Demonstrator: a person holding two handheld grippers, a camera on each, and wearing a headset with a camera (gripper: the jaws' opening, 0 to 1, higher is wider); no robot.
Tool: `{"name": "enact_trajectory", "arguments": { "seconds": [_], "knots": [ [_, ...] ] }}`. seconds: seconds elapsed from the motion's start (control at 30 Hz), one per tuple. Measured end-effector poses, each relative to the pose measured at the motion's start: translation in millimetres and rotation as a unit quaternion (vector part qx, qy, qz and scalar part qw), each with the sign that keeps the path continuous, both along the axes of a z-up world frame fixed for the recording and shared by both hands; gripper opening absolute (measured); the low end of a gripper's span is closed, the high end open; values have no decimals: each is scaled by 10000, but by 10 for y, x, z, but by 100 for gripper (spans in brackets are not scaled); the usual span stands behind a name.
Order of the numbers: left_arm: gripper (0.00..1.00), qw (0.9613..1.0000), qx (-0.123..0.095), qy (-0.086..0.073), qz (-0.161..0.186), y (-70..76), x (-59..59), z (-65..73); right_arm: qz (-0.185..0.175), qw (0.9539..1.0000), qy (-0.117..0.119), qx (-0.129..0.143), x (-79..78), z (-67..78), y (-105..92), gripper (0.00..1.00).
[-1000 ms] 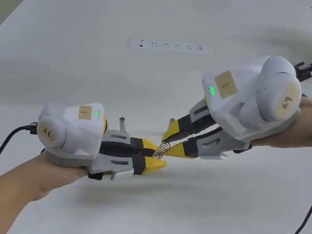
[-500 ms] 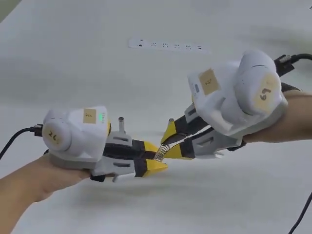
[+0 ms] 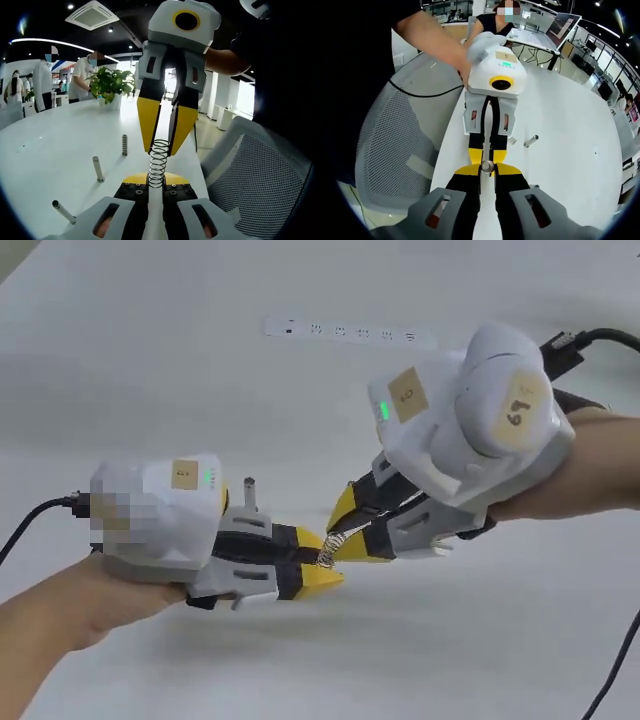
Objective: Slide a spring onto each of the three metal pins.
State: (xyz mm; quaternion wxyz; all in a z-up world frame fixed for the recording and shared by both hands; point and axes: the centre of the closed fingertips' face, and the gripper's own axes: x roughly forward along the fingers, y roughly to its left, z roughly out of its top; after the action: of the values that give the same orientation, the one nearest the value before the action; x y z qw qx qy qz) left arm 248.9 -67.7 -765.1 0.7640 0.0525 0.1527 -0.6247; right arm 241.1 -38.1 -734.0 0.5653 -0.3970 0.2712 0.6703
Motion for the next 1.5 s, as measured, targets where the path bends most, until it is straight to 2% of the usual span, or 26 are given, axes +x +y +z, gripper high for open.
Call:
{"name": "enact_trajectory", "arguments": {
  "seconds": [0.07,0.1,0.13,0.3,0.33,0.53,0.67,0.9,1.17,1.23,1.3,1.5],
  "knots": [
    [1,10000,-6,43,-1,-2,-6,-2,21,10000,-27,-19,-3,-2,0,7],
    [1,10000,10,11,8,-3,0,-5,-49,10000,9,-41,-2,-8,-4,7],
    [1,10000,7,63,5,-7,-9,-9,-27,10000,6,-40,-5,-9,-5,7],
    [2,10000,13,17,7,-27,-17,-15,-15,10000,18,-75,-18,-16,-15,7],
    [2,10000,0,54,5,-29,-20,-14,-19,10000,45,-78,-27,-15,-15,7],
    [4,10000,-23,40,37,-20,1,-8,-15,10000,14,-52,-11,-4,-8,7],
    [9,10000,-53,29,72,-12,20,9,-22,10000,-51,-81,18,-14,-14,7],
    [18,9998,30,-23,190,52,61,-8,-66,9999,-75,-60,57,-5,-24,7],
    [33,9990,56,-79,443,182,114,19,-168,9998,-90,-28,107,-8,-36,7],
    [38,9986,81,-34,513,224,135,20,-199,9997,-101,-27,118,-17,-46,7],
    [41,9980,65,-86,624,276,169,39,-255,9997,-59,-35,117,-27,-60,7],
    [50,9963,9,-70,859,339,214,80,-394,9992,-84,-36,148,-46,-106,7]
  ]
}}
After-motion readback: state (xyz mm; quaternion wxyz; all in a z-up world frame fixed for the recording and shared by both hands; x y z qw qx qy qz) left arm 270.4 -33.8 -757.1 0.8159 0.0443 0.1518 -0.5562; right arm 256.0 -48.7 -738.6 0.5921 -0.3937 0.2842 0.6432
